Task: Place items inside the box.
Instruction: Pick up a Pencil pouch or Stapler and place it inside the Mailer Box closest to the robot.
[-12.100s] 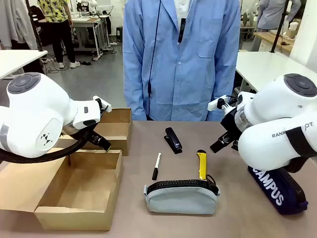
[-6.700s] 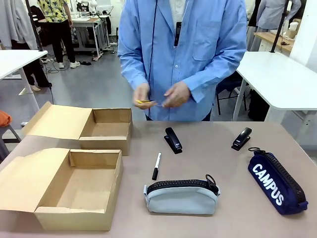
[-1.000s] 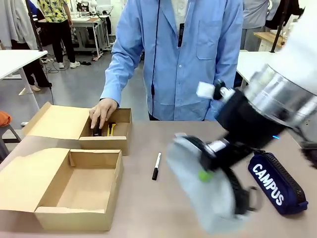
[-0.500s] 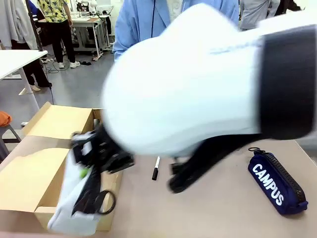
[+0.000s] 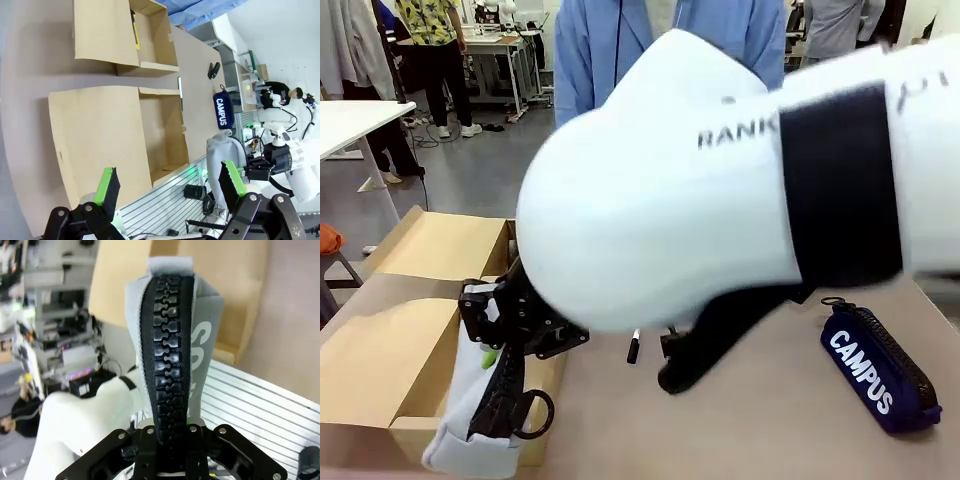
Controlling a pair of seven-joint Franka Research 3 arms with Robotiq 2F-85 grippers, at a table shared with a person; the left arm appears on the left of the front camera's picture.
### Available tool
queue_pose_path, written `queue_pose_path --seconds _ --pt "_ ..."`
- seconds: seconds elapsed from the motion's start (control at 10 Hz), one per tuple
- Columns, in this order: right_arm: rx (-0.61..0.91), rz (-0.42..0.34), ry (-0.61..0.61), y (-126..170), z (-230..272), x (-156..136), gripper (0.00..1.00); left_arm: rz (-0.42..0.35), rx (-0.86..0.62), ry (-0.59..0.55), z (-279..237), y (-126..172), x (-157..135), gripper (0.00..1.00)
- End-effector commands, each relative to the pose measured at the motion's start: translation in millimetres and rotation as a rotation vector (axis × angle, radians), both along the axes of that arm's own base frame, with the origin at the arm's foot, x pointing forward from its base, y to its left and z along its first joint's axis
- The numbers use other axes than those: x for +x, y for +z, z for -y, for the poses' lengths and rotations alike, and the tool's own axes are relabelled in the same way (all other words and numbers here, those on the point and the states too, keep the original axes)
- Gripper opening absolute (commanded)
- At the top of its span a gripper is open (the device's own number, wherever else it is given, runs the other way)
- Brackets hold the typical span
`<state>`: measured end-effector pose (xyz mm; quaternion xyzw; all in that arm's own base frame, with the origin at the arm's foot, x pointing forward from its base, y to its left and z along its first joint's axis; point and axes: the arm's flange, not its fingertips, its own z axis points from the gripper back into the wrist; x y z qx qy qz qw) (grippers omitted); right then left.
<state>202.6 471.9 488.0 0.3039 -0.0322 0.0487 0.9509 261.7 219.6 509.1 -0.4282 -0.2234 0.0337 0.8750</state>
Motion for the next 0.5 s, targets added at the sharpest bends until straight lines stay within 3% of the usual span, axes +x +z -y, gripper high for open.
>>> queue_pose_path --seconds 0.0,0.4 --pt "-0.035 0.071 -0.177 3.4 -38.3 -0.4 0.08 0.023 -0.007 -0.01 0.5 0.2 -0.2 1.0" --pt "-0.174 0.074 -0.168 -5.8 -98.7 47.1 0.08 0.023 -0.007 -0.01 0.5 0.2 -0.2 1.0"
